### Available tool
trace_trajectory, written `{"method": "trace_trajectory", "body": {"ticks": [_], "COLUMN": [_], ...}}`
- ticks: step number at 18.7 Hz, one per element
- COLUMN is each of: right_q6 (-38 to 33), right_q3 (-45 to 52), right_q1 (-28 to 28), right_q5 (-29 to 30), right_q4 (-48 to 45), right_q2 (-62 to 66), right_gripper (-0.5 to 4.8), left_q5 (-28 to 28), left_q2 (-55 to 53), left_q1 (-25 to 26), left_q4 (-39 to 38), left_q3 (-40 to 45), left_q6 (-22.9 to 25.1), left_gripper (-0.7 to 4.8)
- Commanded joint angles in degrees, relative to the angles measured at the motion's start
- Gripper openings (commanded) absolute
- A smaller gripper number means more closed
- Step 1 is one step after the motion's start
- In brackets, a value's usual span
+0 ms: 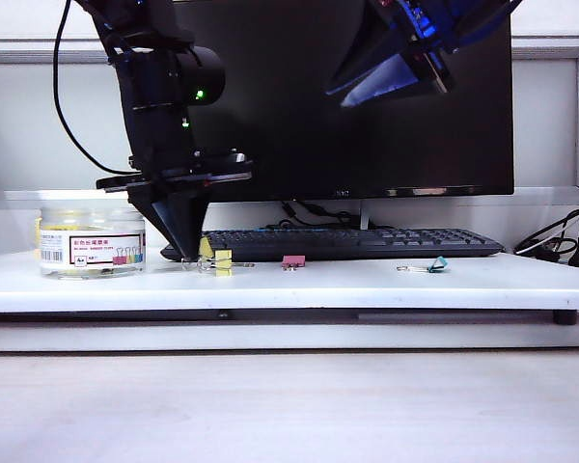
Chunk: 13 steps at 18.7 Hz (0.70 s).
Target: Take the clips out of the round transparent plastic box and place them on the table.
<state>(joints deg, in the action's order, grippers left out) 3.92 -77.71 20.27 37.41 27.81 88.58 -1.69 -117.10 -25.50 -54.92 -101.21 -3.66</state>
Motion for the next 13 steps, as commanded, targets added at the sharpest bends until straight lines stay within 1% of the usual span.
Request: {"method": "trace_trajectory", "body": {"ticks": [1,2,3,4,7,9,11,12,13], "right_q6": [-0.55,-0.59,-0.7,-0.72,-0.72,-0.72,-0.72,-0.72,-0.72], "right_q3": [-0.31,-0.31,-0.31,-0.31,-0.31,-0.31,-0.28,-0.28,-0.28], "right_q1": [0.13,0.13,0.13,0.13,0.13,0.13,0.13,0.13,0.13], "right_q5": [2.45,2.49,2.58,2.6,2.6,2.6,2.6,2.6,2.6], "right_q4": [-0.68,-0.68,-0.68,-0.68,-0.61,-0.61,-0.61,-0.63,-0.63], "right_q2": [-0.42,-0.42,-0.39,-0.42,-0.42,-0.39,-0.39,-0.39,-0.39], "right_gripper": [1.57,1.57,1.57,1.57,1.57,1.57,1.57,1.57,1.57], "left_q5": [0.17,0.15,-0.02,-0.04,-1.66,-2.47,-4.66,-7.1,-7.43], "left_q2": [0.37,0.37,0.39,0.42,0.87,2.27,4.37,5.81,6.99], "left_q1": [-0.07,-0.04,-0.04,-0.07,-0.07,-0.07,-0.07,-0.04,-0.04], "left_q4": [0.63,0.61,0.59,0.5,-0.13,0.81,2.23,2.62,2.67], "left_q3": [-0.28,-0.28,-0.28,-0.28,-0.31,-0.31,-0.31,-0.33,-0.33], "left_q6": [0.07,0.15,0.24,0.26,0.33,0.98,3.02,4.52,5.99], "left_gripper": [0.62,0.72,1.38,1.77,1.77,1.77,1.77,1.77,1.77]}}
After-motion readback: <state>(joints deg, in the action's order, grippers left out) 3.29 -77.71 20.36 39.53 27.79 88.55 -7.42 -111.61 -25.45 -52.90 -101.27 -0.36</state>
